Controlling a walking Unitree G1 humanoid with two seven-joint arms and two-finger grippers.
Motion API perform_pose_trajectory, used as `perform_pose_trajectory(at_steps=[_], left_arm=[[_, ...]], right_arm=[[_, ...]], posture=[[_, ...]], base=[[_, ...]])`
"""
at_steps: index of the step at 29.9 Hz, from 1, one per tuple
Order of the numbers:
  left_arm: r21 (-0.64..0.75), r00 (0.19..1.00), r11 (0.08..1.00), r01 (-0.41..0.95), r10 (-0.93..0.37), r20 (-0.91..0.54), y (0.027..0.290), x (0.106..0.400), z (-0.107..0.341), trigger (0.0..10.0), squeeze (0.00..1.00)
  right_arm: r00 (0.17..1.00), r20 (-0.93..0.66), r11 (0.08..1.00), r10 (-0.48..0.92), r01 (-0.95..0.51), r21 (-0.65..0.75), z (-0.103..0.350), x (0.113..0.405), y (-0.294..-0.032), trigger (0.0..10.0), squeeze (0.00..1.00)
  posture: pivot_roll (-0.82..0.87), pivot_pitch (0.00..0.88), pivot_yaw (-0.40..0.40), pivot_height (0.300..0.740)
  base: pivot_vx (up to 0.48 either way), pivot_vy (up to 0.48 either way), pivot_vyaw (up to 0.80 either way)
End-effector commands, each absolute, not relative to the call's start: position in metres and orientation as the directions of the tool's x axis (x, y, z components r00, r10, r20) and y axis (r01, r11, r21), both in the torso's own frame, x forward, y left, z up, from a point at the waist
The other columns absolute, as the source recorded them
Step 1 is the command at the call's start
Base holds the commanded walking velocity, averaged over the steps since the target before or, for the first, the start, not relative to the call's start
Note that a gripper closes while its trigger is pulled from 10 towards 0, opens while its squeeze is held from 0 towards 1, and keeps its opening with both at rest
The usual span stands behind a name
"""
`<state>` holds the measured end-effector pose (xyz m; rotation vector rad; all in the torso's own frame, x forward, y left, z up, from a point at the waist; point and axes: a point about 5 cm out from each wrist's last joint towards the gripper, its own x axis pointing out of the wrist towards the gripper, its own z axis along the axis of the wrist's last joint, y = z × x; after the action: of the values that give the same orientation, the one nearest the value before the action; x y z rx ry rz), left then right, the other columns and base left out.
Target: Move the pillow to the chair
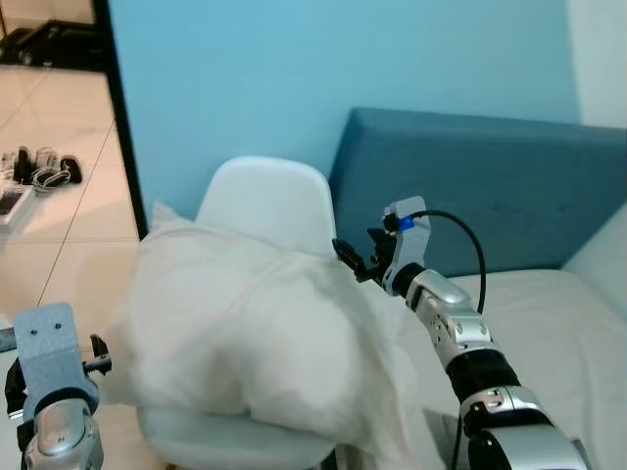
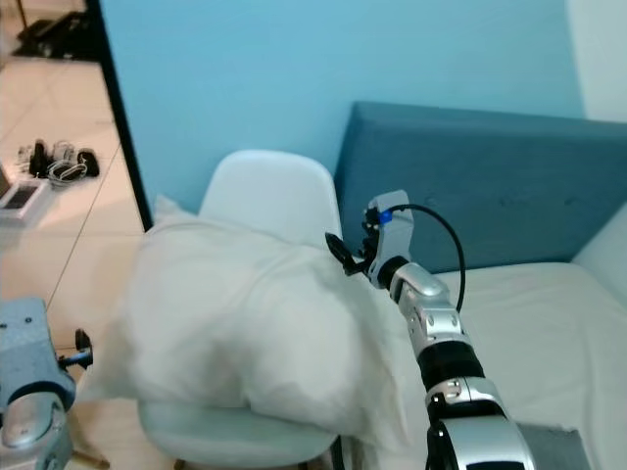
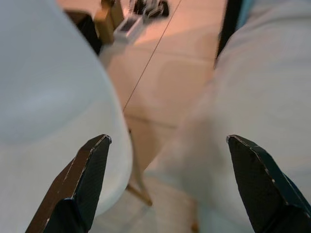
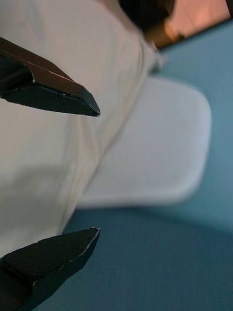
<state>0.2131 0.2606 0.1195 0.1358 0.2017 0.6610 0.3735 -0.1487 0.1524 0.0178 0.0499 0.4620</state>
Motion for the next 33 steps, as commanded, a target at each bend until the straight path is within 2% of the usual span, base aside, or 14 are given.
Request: perform_pose_trajectory(at_steps=[1, 17, 25, 30, 33], left_arm=[[0.18, 0.791, 0.803, -0.568, 0.594, -0.151, 0.252, 0.219, 0.118, 10.0, 0.0], [0.164, 0.8, 0.807, -0.567, 0.587, -0.123, 0.248, 0.223, 0.125, 10.0, 0.0], [0.155, 0.807, 0.812, -0.563, 0.58, -0.11, 0.246, 0.227, 0.129, 10.0, 0.0], [0.142, 0.814, 0.818, -0.557, 0.572, -0.1, 0.244, 0.231, 0.133, 10.0, 0.0], [0.141, 0.816, 0.82, -0.555, 0.569, -0.101, 0.243, 0.232, 0.134, 10.0, 0.0]], right_arm=[[0.914, -0.027, 0.915, 0.404, -0.404, 0.01, 0.157, 0.375, -0.162, 10.0, 0.0], [0.901, -0.004, 0.9, 0.433, -0.433, -0.047, 0.168, 0.378, -0.156, 10.0, 0.0], [0.905, -0.029, 0.901, 0.425, -0.425, -0.089, 0.169, 0.378, -0.159, 10.0, 0.0], [0.913, -0.118, 0.892, 0.391, -0.408, -0.195, 0.16, 0.377, -0.169, 10.0, 0.0], [0.918, -0.141, 0.894, 0.372, -0.395, -0.213, 0.158, 0.376, -0.172, 10.0, 0.0]], posture=[[0.02, 0.0, -0.186, 0.74], [0.02, 0.0, -0.188, 0.74], [0.01, 0.0, -0.187, 0.74], [0.01, 0.0, -0.186, 0.74], [0.0, 0.0, -0.186, 0.74]], base=[[-0.379, 0.0, 0.0], [-0.372, 0.0, 0.0], [-0.367, 0.0, -0.76], [-0.353, 0.0, -0.75], [-0.335, 0.0, -0.74]])
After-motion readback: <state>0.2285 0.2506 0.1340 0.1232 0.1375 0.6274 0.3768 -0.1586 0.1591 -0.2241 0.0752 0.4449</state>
